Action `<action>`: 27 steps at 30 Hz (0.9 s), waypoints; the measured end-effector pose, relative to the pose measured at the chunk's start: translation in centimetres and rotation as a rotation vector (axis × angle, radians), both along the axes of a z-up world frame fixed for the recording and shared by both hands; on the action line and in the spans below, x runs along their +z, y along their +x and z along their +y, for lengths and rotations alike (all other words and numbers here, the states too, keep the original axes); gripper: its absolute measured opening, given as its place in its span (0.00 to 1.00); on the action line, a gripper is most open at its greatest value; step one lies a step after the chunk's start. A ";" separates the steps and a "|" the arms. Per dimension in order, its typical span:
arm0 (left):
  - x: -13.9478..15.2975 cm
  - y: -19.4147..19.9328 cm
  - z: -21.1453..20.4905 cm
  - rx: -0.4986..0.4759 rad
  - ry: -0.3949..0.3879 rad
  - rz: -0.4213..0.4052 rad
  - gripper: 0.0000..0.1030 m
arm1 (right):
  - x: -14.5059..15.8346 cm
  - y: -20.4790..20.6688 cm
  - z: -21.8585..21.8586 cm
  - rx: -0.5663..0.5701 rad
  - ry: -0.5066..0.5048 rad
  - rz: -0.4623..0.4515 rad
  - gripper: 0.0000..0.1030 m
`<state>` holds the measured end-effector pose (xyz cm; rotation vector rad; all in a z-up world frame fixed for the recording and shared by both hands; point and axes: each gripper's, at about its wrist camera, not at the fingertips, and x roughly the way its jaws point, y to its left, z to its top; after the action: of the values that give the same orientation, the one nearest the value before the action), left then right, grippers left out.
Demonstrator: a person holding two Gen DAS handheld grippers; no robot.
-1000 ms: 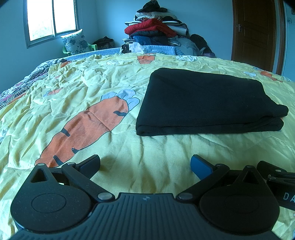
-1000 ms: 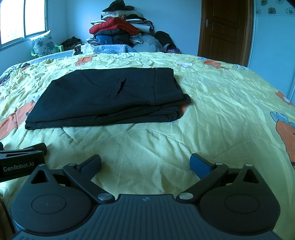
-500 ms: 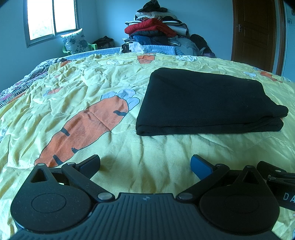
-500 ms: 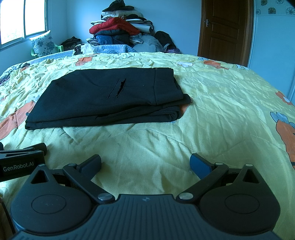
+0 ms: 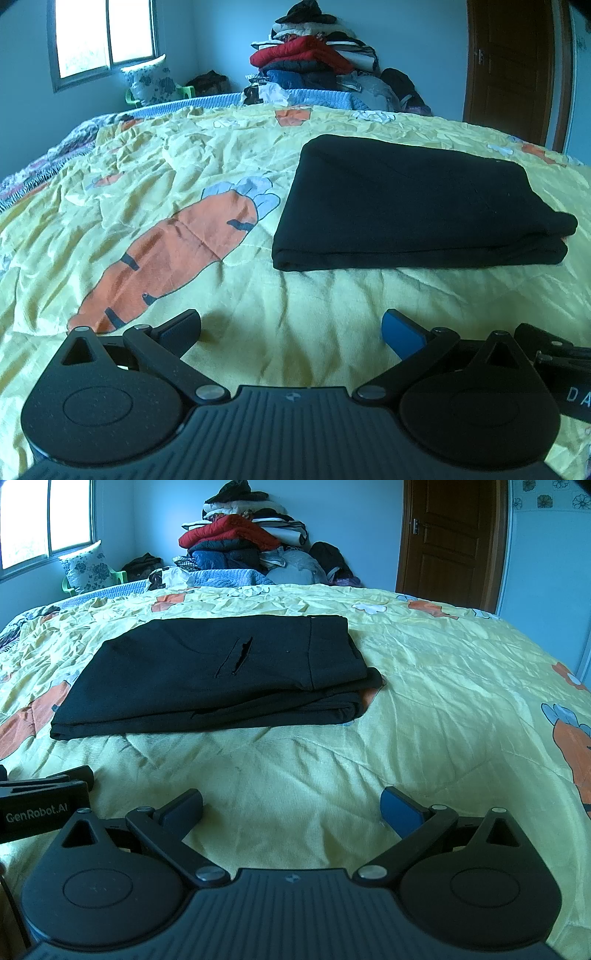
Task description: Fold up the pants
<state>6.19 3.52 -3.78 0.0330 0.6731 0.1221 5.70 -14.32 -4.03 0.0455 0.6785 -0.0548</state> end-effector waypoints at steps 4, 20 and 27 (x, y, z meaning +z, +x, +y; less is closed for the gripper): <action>0.1 0.3 0.7 -0.016 -0.050 0.021 1.00 | 0.1 0.0 -0.1 -0.001 -0.001 0.003 1.00; 3.7 -1.0 -0.3 -0.087 0.056 -0.070 0.99 | 3.9 -1.5 -0.9 0.029 0.019 -0.091 1.00; 3.8 -0.9 -0.3 -0.081 0.076 -0.064 1.00 | 3.7 -1.8 -0.4 0.035 0.002 -0.076 1.00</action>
<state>5.29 3.18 0.04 0.1285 0.6024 0.0701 3.88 -14.72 -0.29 0.0374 0.6036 -0.0184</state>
